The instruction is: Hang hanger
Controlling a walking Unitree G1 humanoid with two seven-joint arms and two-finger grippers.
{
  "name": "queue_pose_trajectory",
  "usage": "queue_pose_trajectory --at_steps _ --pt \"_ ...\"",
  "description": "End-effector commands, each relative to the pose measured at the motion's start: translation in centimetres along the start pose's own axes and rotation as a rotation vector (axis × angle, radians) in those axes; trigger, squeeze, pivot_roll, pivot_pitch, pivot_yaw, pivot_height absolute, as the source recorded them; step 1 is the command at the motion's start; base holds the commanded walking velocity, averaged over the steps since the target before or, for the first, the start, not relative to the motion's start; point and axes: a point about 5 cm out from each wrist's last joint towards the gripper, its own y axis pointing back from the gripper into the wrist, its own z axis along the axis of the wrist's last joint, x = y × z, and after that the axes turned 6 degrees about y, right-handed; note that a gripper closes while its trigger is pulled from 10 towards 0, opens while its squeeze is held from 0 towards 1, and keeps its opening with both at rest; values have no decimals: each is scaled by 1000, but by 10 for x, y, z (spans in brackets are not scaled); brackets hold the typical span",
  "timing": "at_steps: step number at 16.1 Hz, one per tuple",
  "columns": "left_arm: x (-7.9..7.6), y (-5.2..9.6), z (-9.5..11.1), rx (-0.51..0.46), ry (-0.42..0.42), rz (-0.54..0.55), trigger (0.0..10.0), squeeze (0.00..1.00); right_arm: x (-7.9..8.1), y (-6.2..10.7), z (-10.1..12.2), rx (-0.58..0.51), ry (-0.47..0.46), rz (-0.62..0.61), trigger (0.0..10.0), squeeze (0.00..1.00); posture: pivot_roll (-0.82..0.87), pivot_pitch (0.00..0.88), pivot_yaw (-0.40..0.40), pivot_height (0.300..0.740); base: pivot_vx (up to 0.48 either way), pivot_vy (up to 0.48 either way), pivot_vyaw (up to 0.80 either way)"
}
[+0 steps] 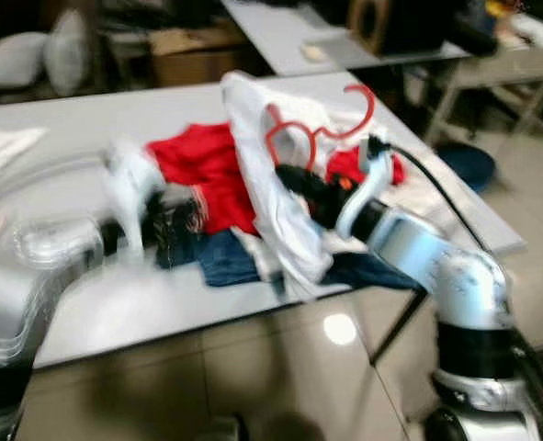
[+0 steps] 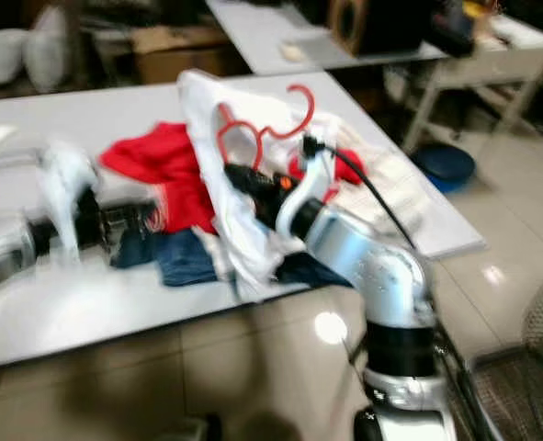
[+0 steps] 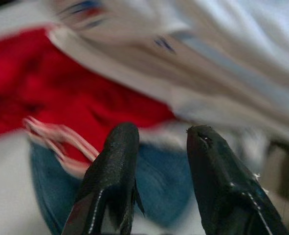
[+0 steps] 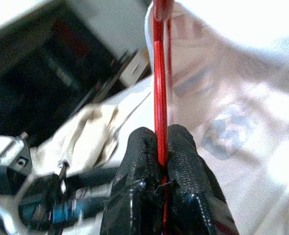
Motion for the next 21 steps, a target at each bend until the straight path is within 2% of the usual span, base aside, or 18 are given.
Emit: queue_pose_trajectory --at_steps 1,3,5,8,10,12,14,16,18,19,21 --pt "-9 0 3 1 -44 -32 10000 0 6 1 -4 14 -12 42 10000 0 83 21 -44 740 0 0 800" --pt "-16 0 -3 1 -28 -4 10000 0 4 7 -15 45 -24 36 10000 0 93 33 -74 740 0 0 800" --pt "-37 5 -13 -7 1 -11 10000 0 -1 23 -35 123 12 -13 10000 0 87 50 -102 740 0 0 800" --pt "-44 4 -21 -30 55 19 10000 0 -1 37 -42 163 49 -37 10000 0 56 66 -100 740 0 0 800" --pt "-47 -14 -21 -78 124 112 10000 0 -1 52 -42 191 80 -60 10000 0 20 88 -59 740 0 0 800" --pt "-52 -29 -31 -51 131 157 10000 0 -2 65 -50 195 91 -126 10000 0 -2 66 -33 740 0 0 800" --pt "-55 -33 -26 -83 136 161 10000 0 3 67 -43 160 87 -117 10000 0 -9 41 -56 740 0 0 800" --pt "-55 -37 -34 -82 119 149 10000 0 2 62 -45 169 108 -151 10000 0 -65 34 -40 740 0 0 800" --pt "-64 -47 -27 -127 129 117 10000 0 2 69 -43 159 113 -156 10000 0 -46 20 -56 740 0 0 800" --pt "-69 -51 -22 -146 128 106 10000 0 -6 72 -45 169 113 -204 10000 0 -47 7 -62 740 0 0 800" --pt "-65 -53 -24 -147 133 148 10000 0 -16 71 -32 126 148 -252 10000 0 -45 6 -63 740 0 0 800"
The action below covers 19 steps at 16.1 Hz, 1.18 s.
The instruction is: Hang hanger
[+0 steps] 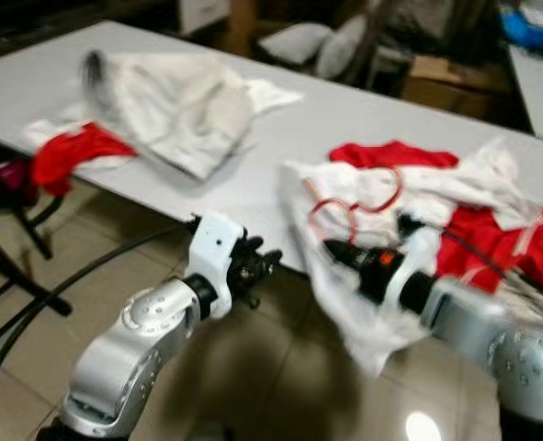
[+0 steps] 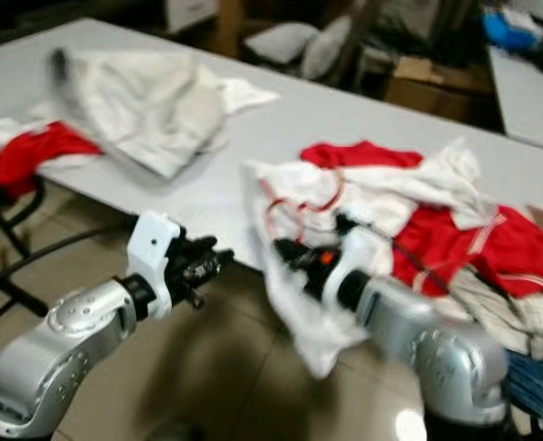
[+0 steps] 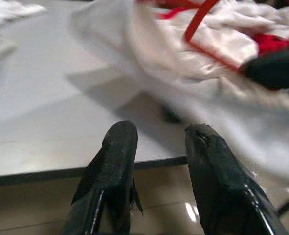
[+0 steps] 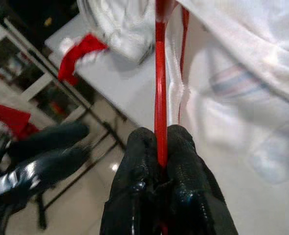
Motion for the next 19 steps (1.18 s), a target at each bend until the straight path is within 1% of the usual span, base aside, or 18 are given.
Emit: queue_pose_trajectory --at_steps 1,2,3,4,5,6,7,8,9,10,11,12,13,14,15,16,17,19 --pt "7 1 1 -8 -8 47 10000 0 -4 -1 12 -45 52 -28 10000 0 -53 6 -54 740 0 0 800" --pt "10 -1 4 -26 -8 56 10000 0 -26 1 31 -103 92 -132 10000 0 -59 6 -51 740 0 0 800" --pt "11 -4 7 -35 -32 50 10000 0 -41 9 69 -232 144 -183 10000 0 -58 5 -52 740 0 0 800" --pt "14 -4 11 -49 -43 53 10000 0 -37 18 101 -345 184 -143 10000 0 -52 4 -58 740 0 0 800" --pt "16 -2 15 -72 -43 60 10000 0 -25 26 126 -442 219 -78 10000 0 -52 4 -58 740 0 0 800" --pt "16 0 20 -97 -36 52 10000 0 -8 38 151 -573 236 25 10000 0 -43 2 -69 740 0 0 800" --pt "15 4 23 -113 -27 40 10000 0 14 54 176 -754 168 179 10000 0 -39 0 -72 740 0 0 800" --pt "15 6 23 -108 -31 45 10000 0 23 59 183 -806 129 245 10000 0 -38 0 -73 740 0 0 800" --pt "16 6 19 -94 -42 51 10000 0 23 51 173 -740 159 237 10000 0 -38 0 -74 740 0 0 800" --pt "14 5 17 -85 -50 39 10000 0 20 37 147 -622 167 225 10000 0 -34 0 -73 740 0 0 800" --pt "12 4 17 -83 -55 25 10000 0 20 26 126 -552 132 226 10000 0 -34 0 -72 740 0 0 800" --pt "10 2 18 -83 -58 15 10000 0 22 20 106 -495 93 262 10000 0 -29 0 -68 740 0 0 800" --pt "8 2 19 -78 -67 -4 10000 0 21 13 81 -404 82 261 10000 0 -26 0 -66 740 0 0 800" --pt "5 3 19 -66 -77 -32 10000 0 18 11 65 -349 61 239 10000 0 -24 0 -62 740 0 0 800" --pt "4 3 18 -61 -80 -43 10000 0 17 11 61 -338 49 232 10000 0 -25 0 -60 740 0 0 800" --pt "2 4 16 -42 -83 -64 10000 0 10 9 47 -293 27 188 10000 0 -24 0 -56 740 0 0 800" --pt "2 4 15 -33 -89 -64 10000 0 8 8 41 -264 43 168 10000 0 -24 0 -55 740 0 0 800" --pt "1 3 14 -23 -90 -76 10000 0 8 6 36 -245 48 155 10000 0 -24 0 -55 740 0 0 800"
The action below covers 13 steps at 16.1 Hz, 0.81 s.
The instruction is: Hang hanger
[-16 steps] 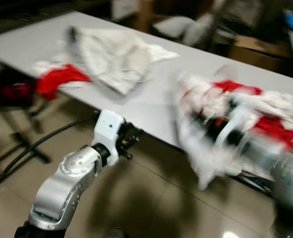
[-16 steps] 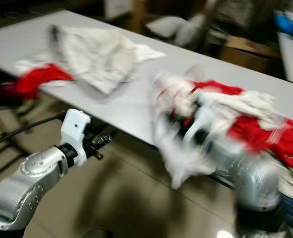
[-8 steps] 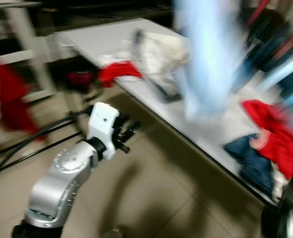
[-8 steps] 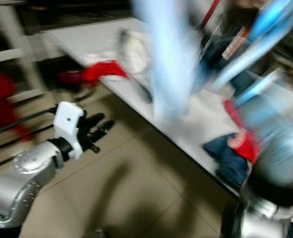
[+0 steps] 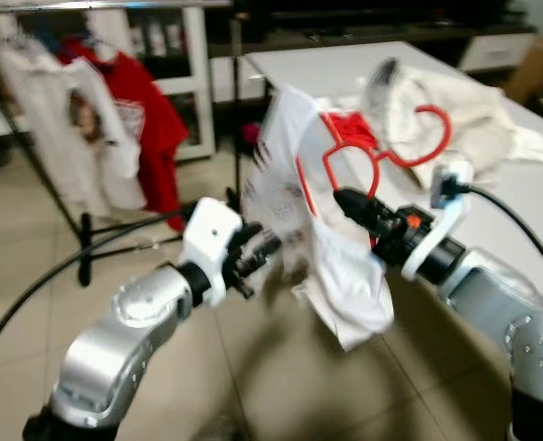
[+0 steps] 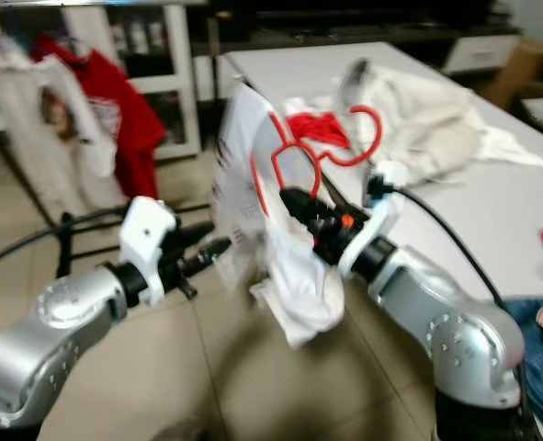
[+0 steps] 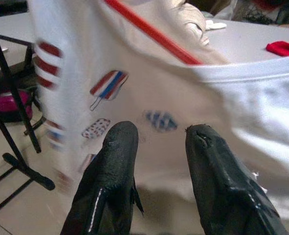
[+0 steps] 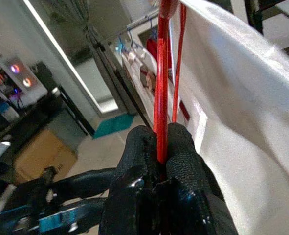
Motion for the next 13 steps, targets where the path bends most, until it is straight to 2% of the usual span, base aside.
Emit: queue_pose_trajectory --at_steps 1,5,8,9,11,13 --pt "1 1 0 10 -8 -1 10000 0 5 -1 1 -17 16 19 10000 0 -24 0 -55 740 0 0 800" --pt "2 1 -1 25 -9 -2 10000 0 -4 -8 -10 99 196 -50 10000 0 -28 0 -58 740 0 0 800" --pt "5 -1 -1 22 -14 26 10000 0 -18 -12 -15 159 235 -108 10000 0 -28 0 -63 740 0 0 800" --pt "9 -2 0 17 -14 62 10000 0 -29 -15 -18 199 255 -162 10000 0 -25 0 -65 740 0 0 800" --pt "15 -3 0 22 -42 110 10000 0 -39 -20 -18 214 221 -200 10000 0 -22 0 -67 740 0 0 400" --pt "20 -2 1 17 -67 130 10000 0 -38 -23 -21 295 372 -125 10000 0 -23 0 -65 740 0 0 0"
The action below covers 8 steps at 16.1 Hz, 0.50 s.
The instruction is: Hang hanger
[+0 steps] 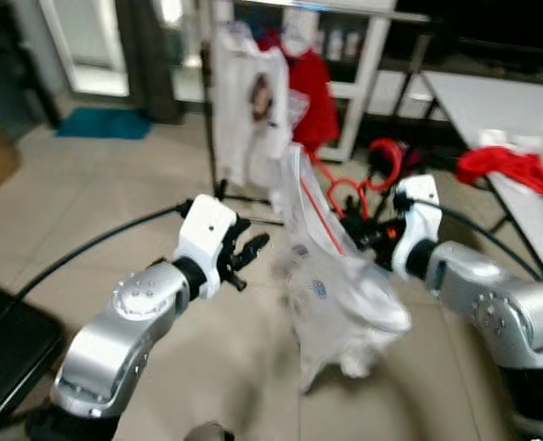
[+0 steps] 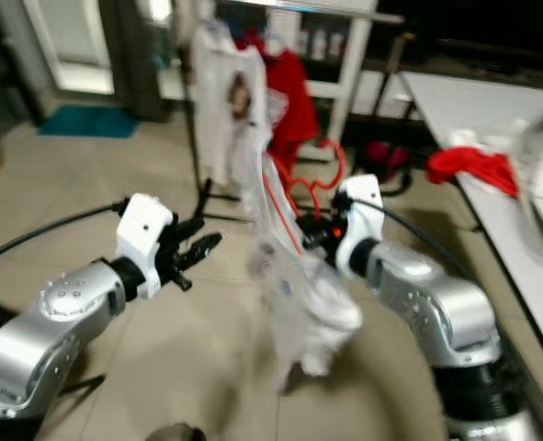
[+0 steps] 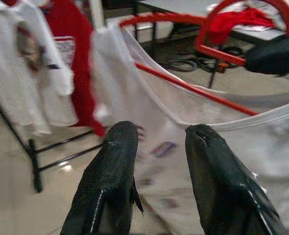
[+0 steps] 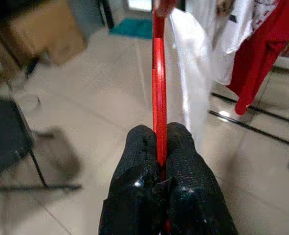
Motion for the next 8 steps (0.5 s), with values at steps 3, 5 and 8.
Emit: queue_pose_trajectory --at_steps 3,5,8 --pt "16 2 4 5 -89 39 10000 0 -3 -4 12 -9 145 30 10000 0 -19 0 -62 740 0 0 0" --pt "28 3 7 -14 -81 96 10000 0 -6 -4 16 -32 114 31 10000 0 -16 0 -62 740 0 0 0" --pt "35 -9 15 -45 -71 145 10000 1000 0 -2 22 -105 5 133 10000 0 -10 0 -67 740 0 0 0"
